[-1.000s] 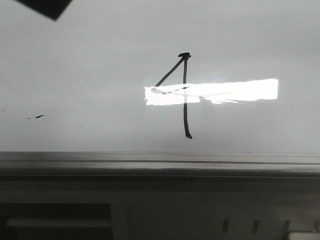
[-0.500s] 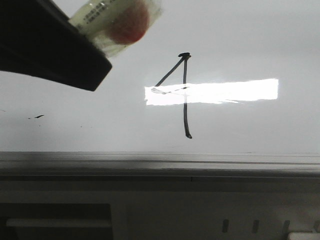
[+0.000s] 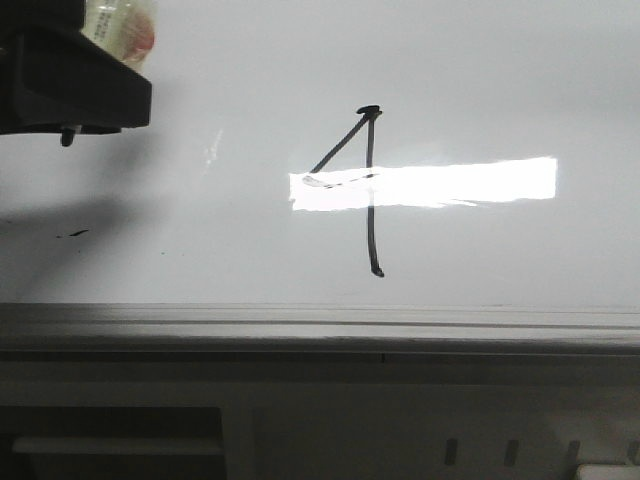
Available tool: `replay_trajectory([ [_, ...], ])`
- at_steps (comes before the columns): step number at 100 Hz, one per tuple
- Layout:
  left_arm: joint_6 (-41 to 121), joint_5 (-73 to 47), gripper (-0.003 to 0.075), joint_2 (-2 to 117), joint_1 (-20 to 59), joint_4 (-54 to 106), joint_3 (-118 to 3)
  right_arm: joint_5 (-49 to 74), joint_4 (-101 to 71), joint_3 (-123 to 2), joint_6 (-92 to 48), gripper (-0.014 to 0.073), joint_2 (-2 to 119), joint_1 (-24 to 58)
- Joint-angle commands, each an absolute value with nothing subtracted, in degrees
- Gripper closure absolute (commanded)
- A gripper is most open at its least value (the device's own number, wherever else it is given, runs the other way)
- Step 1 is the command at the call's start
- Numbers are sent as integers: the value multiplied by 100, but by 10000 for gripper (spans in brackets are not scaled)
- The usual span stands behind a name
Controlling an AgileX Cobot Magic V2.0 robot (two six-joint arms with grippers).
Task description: Write number 4 on whiteboard
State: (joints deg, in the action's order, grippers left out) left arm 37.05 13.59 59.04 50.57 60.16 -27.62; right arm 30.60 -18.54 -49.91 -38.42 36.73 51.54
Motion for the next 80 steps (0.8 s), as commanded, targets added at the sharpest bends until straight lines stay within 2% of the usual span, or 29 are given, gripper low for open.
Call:
replay_trajectory([
  [1, 3649, 1976, 740, 6001, 5052, 6195, -2915, 2830, -1546, -5199, -3513, 648, 3609, 5108],
  [27, 3649, 1832, 740, 6822, 5052, 6195, -3366, 2882, -1408, -5199, -3362, 648, 3600, 5108],
  [50, 3649, 2228, 740, 7368, 5052, 6739, -3457, 2891, -1408, -5199, -3296, 648, 3600, 5108],
  [80, 3649, 2190, 740, 7543, 5052, 6824, -3457, 2928, -1408, -5199, -3144, 648, 3600, 5108],
])
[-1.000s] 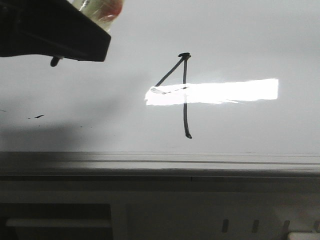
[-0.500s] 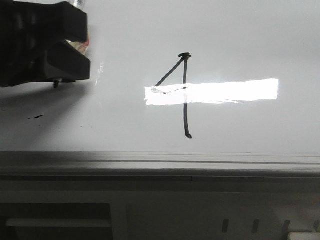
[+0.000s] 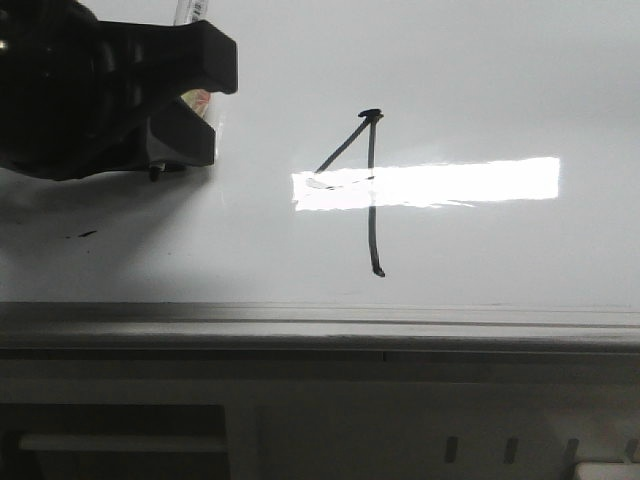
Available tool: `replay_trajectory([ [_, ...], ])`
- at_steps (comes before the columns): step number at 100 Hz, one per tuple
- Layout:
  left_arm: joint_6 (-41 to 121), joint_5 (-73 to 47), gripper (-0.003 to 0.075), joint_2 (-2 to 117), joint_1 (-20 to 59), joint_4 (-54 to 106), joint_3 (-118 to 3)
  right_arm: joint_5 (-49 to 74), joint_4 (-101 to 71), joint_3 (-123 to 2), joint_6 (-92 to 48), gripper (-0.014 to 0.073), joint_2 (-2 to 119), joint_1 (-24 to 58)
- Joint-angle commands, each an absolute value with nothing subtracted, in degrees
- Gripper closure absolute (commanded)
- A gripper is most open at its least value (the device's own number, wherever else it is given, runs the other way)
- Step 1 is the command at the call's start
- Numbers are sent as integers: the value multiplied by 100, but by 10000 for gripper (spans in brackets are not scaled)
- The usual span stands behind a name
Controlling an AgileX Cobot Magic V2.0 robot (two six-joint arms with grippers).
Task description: Write number 4 on whiteboard
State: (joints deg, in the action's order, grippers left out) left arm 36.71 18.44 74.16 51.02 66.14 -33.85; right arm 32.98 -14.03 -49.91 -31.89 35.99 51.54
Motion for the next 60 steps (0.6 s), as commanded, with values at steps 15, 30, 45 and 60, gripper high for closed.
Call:
replay_trajectory([
  [15, 3649, 2133, 706, 7543, 5052, 7391, -3457, 2928, -1408, -5199, -3121, 648, 3600, 5108],
  [30, 3649, 2123, 494, 7543, 5052, 7495, -3457, 2951, -1408, -5199, -3108, 648, 3600, 5108],
  [45, 3649, 2123, 374, 7543, 5052, 7495, -3457, 3021, -1408, -5199, -3076, 648, 3600, 5108],
  [60, 3649, 2097, 363, 7543, 5052, 7495, -3457, 3145, -1408, -5199, -3062, 648, 3600, 5108],
])
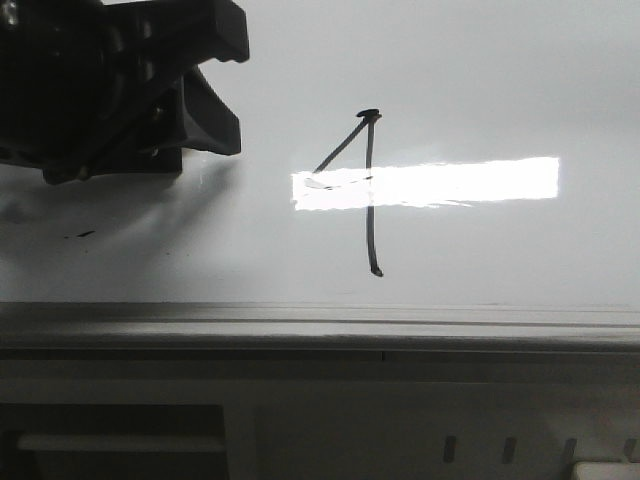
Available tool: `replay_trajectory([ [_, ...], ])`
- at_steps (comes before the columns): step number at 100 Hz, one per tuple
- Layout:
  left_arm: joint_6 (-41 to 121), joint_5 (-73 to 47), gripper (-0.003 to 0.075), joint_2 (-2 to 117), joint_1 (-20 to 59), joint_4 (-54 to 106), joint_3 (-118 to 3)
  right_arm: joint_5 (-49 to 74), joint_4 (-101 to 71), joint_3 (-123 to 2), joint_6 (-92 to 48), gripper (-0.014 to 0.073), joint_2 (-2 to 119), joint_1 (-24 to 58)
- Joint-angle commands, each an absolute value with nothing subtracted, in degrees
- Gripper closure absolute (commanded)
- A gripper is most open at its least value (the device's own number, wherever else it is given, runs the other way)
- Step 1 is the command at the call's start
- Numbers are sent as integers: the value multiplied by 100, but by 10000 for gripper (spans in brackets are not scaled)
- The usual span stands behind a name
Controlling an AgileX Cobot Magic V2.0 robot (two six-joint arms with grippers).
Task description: Write number 4 on whiteboard
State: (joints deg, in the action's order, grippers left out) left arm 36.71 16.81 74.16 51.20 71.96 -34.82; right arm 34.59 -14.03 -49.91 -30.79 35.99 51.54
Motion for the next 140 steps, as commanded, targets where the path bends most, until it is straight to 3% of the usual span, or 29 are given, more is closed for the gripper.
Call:
replay_trajectory([
  [1, 3649, 2097, 357, 7543, 5052, 7495, -3457, 3145, -1408, -5199, -3062, 648, 3600, 5108],
  [25, 3649, 2059, 158, 7500, 5052, 7495, -3457, 3145, -1408, -5199, -3062, 648, 3600, 5108],
  [96, 4485, 2065, 160, 5794, 5052, 7495, -3446, 2717, -1401, -4875, -3062, 648, 3536, 5108],
  [106, 4578, 2077, 212, 5746, 5052, 7495, -3446, 2666, -1428, -4716, -3062, 648, 3536, 5108],
  [120, 4577, 2008, 342, 5733, 5052, 7495, -3446, 2666, -1459, -4615, -3062, 648, 3536, 5108],
  [140, 5288, 1689, 673, 5167, 5052, 7482, -3446, 2638, -1387, -4467, -3062, 647, 3246, 5108],
])
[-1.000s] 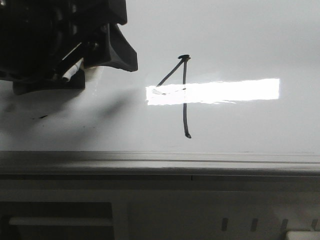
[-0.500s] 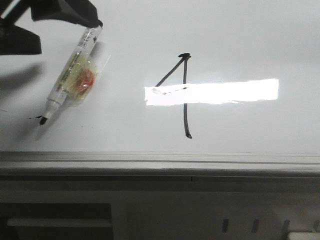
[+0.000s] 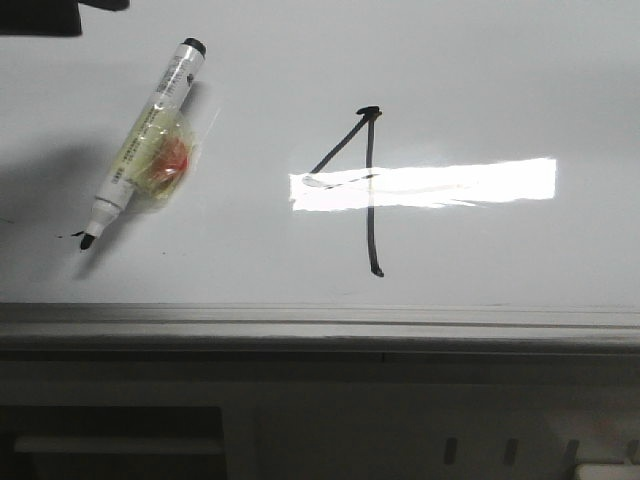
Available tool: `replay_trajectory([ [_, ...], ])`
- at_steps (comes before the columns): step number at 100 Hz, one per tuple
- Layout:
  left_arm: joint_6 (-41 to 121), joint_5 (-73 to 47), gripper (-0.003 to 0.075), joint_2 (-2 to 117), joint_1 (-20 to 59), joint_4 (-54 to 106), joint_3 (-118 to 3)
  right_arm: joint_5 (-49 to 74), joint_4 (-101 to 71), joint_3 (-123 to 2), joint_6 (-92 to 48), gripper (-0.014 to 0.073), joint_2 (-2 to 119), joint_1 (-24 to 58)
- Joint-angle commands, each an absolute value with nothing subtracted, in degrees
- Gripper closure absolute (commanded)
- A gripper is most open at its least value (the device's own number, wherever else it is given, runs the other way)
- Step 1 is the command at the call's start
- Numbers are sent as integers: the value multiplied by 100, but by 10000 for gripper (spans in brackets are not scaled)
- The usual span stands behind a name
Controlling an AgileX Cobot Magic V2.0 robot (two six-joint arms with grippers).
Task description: Write number 4 on whiteboard
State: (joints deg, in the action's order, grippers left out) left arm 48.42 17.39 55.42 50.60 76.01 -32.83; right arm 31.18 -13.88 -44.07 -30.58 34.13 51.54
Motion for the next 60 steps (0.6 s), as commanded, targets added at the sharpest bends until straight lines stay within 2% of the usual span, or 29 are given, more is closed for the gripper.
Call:
replay_trajectory([
  [1, 5348, 1632, 685, 5130, 5052, 7482, -3446, 2624, -1371, -4433, -3052, 647, 3223, 5108],
  [4, 5677, 1513, 743, 4925, 5052, 7482, -3446, 2626, -1366, -4357, -3054, 647, 3089, 5098],
  [14, 6562, 986, 741, 4298, 5052, 7482, -3435, 2626, -1220, -3986, -2884, 647, 2627, 5061],
  [25, 7171, 262, 741, 3591, 5052, 7455, -3321, 2626, -389, -3375, -1871, 647, 1963, 5038],
  [41, 7241, -538, 741, 2693, 5052, 7201, -2849, 2679, 547, -2620, -821, 648, 901, 5038],
  [60, 7241, -794, 741, 2007, 5052, 7201, -2201, 3123, 796, -2363, -787, 648, -31, 5038],
])
